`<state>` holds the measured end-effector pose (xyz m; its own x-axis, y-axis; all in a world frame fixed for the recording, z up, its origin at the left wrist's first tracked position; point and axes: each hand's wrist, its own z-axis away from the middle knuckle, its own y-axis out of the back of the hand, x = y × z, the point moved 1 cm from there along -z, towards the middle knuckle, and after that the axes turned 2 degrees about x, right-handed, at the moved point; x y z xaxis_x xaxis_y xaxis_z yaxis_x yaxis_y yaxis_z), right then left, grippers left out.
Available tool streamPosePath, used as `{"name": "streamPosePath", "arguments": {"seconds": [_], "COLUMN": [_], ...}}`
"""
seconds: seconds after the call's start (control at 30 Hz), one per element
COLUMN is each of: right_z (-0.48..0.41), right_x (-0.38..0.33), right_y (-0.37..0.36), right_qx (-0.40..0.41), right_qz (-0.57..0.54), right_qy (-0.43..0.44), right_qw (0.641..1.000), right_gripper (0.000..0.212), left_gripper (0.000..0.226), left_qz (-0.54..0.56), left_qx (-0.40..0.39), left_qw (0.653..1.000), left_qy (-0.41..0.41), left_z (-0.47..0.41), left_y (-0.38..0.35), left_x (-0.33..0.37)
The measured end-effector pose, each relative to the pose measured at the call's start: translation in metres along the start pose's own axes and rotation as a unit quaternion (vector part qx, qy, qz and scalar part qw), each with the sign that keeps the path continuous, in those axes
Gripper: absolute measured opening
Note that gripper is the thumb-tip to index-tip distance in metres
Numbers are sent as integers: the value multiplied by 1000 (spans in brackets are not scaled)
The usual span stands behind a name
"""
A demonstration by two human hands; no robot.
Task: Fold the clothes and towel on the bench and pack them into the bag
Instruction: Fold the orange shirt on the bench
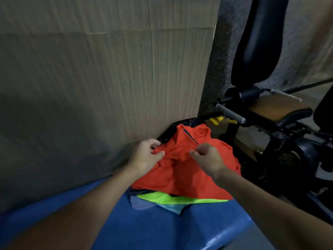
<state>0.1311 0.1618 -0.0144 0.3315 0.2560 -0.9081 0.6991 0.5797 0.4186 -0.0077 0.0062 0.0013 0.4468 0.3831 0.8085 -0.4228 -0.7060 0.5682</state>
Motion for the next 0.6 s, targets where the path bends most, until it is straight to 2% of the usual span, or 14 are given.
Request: {"name": "streamPosePath", "arguments": {"seconds": [0.1, 0.2, 0.23, 0.27, 0.3, 0.33, 0.37, 0.5, 0.6], "right_z": [-25, -38, -43, -43, -44, -43, -42, -27, -8], "right_x": [12, 12, 14, 11, 11, 9, 8, -18, -51], "right_y": [-5, -5, -5, -4, -4, -3, -3, 8, 22], "right_qx": [63, 68, 61, 53, 53, 60, 69, 66, 56], "right_qz": [19, 93, 111, 137, 157, 163, 147, 28, -29], "right_qy": [-10, -15, -20, -19, -6, 13, 37, 92, 118], "right_qw": [998, 993, 992, 989, 986, 985, 986, 993, 991], "right_gripper": [38, 55, 49, 32, 11, 7, 13, 24, 14], "left_gripper": [41, 53, 50, 40, 26, 10, 5, 17, 23], "left_qz": [-69, -139, -164, -190, -205, -213, -207, -114, -16], "left_qx": [1, -25, -30, -32, -23, -13, -4, 64, 74], "left_qw": [997, 990, 986, 981, 979, 977, 978, 989, 994], "left_qy": [-23, -14, -3, -1, -7, -19, -38, -69, -76], "left_z": [-17, -26, -28, -27, -27, -26, -24, -19, -7], "left_y": [-13, -25, -27, -28, -28, -27, -25, -7, 17], "left_x": [-8, -12, -13, -13, -14, -12, -10, -1, 23]}}
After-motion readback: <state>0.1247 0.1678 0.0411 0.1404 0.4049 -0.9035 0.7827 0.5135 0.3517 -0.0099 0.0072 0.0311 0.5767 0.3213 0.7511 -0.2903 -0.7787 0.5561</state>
